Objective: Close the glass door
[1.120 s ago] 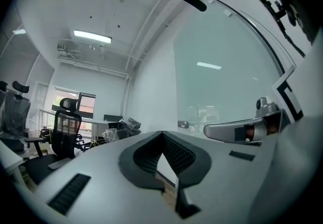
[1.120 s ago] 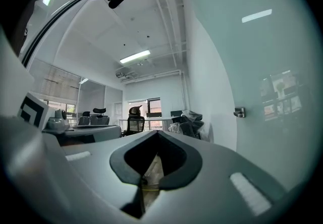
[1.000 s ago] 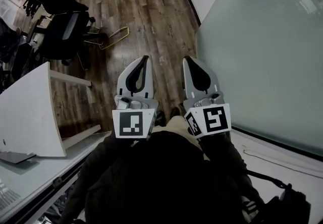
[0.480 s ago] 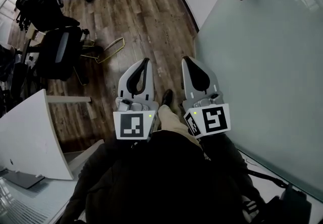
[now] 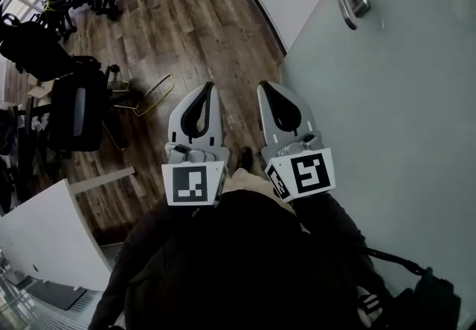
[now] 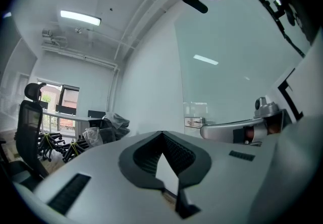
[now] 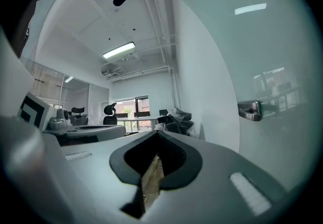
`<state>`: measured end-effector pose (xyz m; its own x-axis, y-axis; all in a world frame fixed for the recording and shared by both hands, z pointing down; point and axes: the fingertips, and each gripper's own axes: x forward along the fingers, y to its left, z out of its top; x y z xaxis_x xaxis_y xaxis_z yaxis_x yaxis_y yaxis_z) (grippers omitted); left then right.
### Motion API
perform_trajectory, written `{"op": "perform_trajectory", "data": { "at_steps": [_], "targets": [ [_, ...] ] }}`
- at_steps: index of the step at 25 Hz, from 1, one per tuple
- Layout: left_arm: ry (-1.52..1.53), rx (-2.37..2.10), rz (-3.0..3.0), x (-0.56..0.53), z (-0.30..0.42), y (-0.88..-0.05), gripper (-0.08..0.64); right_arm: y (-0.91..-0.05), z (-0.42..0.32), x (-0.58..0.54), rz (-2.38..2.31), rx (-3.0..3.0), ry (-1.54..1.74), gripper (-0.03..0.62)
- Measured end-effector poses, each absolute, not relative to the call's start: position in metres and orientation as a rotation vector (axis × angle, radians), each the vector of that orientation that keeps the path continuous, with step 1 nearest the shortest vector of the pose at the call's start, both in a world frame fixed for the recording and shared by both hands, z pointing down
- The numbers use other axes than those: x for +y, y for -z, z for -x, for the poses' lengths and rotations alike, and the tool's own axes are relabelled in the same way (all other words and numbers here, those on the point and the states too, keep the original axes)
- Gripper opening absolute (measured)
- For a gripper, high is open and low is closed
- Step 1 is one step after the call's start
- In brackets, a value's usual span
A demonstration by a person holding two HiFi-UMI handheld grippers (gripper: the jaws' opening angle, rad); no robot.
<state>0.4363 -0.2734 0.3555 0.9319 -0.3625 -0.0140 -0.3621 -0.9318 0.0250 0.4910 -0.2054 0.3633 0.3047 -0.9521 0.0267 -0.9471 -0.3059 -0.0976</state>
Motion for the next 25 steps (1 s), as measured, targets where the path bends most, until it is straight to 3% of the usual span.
{"op": "perform_trajectory", "data": {
  "at_steps": [20,25],
  "targets": [
    [0.017,-0.391,-3.064,-0.475,-0.645,-0.351,-0.003,-0.362,-0.674,-0.398,2.592,1.682,0.162,0.002],
    [0.020,-0.262,-3.054,-0.482,-0.690,-0.349,-0.003,-0.354,-0.713,-0.408,2.665,1.599,0.141,0.002]
  ]
}}
